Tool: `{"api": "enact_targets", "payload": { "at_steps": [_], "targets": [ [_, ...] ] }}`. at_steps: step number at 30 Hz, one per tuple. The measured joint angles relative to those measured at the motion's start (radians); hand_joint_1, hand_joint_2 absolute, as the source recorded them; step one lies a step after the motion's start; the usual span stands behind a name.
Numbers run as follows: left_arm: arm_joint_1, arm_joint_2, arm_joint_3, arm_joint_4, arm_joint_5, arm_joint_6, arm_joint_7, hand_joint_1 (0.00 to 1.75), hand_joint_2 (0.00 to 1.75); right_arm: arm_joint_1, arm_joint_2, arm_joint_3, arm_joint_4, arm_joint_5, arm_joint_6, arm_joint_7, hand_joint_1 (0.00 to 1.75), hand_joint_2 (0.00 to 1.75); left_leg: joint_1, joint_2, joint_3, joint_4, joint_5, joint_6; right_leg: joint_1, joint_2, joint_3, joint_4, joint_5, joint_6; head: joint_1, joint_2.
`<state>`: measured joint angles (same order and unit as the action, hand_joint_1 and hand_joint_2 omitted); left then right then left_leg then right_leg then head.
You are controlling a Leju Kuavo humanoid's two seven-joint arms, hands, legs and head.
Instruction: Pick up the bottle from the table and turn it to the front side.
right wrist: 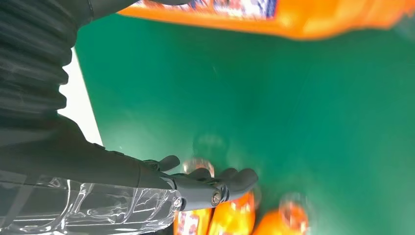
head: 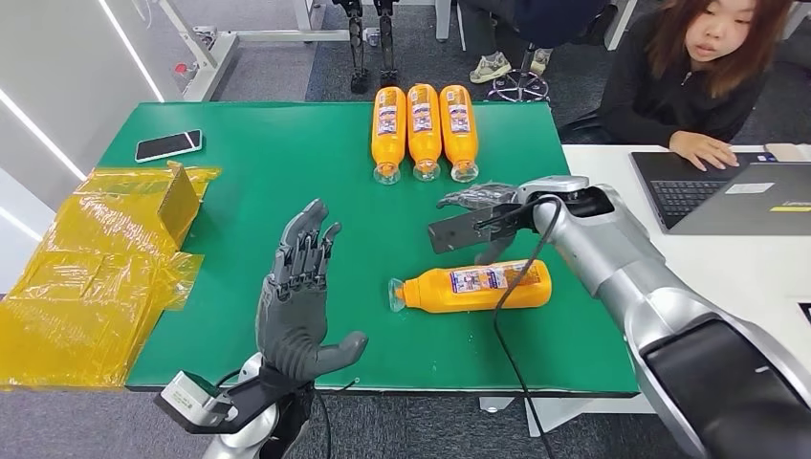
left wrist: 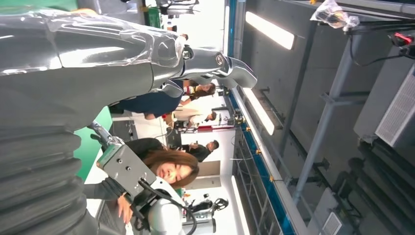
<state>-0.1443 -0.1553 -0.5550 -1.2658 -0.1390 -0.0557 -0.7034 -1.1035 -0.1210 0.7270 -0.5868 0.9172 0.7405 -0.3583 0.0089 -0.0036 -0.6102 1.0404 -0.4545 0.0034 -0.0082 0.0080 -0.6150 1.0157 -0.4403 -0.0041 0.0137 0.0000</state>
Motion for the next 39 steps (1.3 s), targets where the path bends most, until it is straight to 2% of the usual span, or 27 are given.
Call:
{"api": "enact_targets", "payload": {
  "at_steps": [5,10,14,19,27,28,32,36,39],
  "targets": [
    [-0.003,0.000,0.000,0.014,0.019,-0.005,0.000,0.00,1.75,-0.041,0.002,0.125,0.048,-0.031,0.089,-0.021,0.00,1.75,0.000,0.000,0.000,0.000,0.000,0.000,0.000,0.000,0.000,0.000,0.000,0.000,0.000,0.000],
    [-0.001,0.000,0.000,0.021,0.025,0.009,0.000,0.00,1.75,-0.040,-0.007,0.235,0.057,-0.120,0.069,-0.023,0.00,1.75,0.000,0.000,0.000,0.000,0.000,0.000,0.000,0.000,0.000,-0.001,0.000,0.000,0.000,0.000],
    [0.005,0.000,0.005,0.021,0.027,0.008,0.000,0.00,1.75,-0.014,-0.015,0.308,0.064,-0.211,0.002,-0.013,0.00,1.75,0.000,0.000,0.000,0.000,0.000,0.000,0.000,0.000,0.000,-0.001,0.000,0.000,0.000,0.000],
    [0.016,0.000,0.012,0.021,0.029,0.006,0.000,0.00,1.75,0.069,-0.035,0.385,0.079,-0.276,-0.116,-0.029,0.00,1.75,0.000,0.000,0.000,0.000,0.000,0.000,0.000,0.000,0.000,-0.001,0.000,0.000,0.000,0.000],
    [0.031,0.000,0.030,0.021,0.042,0.013,0.000,0.00,1.75,0.175,-0.084,0.442,0.100,-0.370,-0.312,-0.054,0.00,1.75,0.001,0.000,0.004,0.000,-0.001,0.001,0.001,0.000,0.004,-0.002,-0.001,0.001,0.000,0.000],
    [0.034,0.000,0.032,0.021,0.043,0.013,0.000,0.00,1.75,0.186,-0.090,0.445,0.101,-0.380,-0.339,-0.054,0.04,1.75,0.001,0.000,0.005,0.000,-0.002,0.001,0.001,0.000,0.005,-0.002,-0.001,0.001,0.000,0.000],
    [0.042,0.000,0.040,0.019,0.044,0.013,0.000,0.00,1.75,0.237,-0.109,0.447,0.099,-0.398,-0.450,-0.046,1.71,1.75,0.001,0.000,0.015,-0.001,-0.005,0.001,0.002,0.000,0.015,-0.004,-0.003,0.002,0.000,0.000],
    [0.052,0.001,0.051,0.008,0.047,0.002,0.000,0.00,1.75,0.285,-0.129,0.446,0.075,-0.405,-0.576,-0.029,1.75,1.75,0.002,0.000,0.023,-0.001,-0.007,0.002,0.002,0.001,0.023,-0.005,-0.006,0.003,0.000,0.000],
    [0.055,0.001,0.060,0.002,0.046,-0.007,0.000,0.00,1.75,0.317,-0.151,0.444,0.029,-0.404,-0.632,-0.010,1.75,1.75,0.002,0.000,0.027,-0.001,-0.007,0.002,0.002,0.001,0.027,-0.006,-0.006,0.005,0.000,0.000]
  ]
}}
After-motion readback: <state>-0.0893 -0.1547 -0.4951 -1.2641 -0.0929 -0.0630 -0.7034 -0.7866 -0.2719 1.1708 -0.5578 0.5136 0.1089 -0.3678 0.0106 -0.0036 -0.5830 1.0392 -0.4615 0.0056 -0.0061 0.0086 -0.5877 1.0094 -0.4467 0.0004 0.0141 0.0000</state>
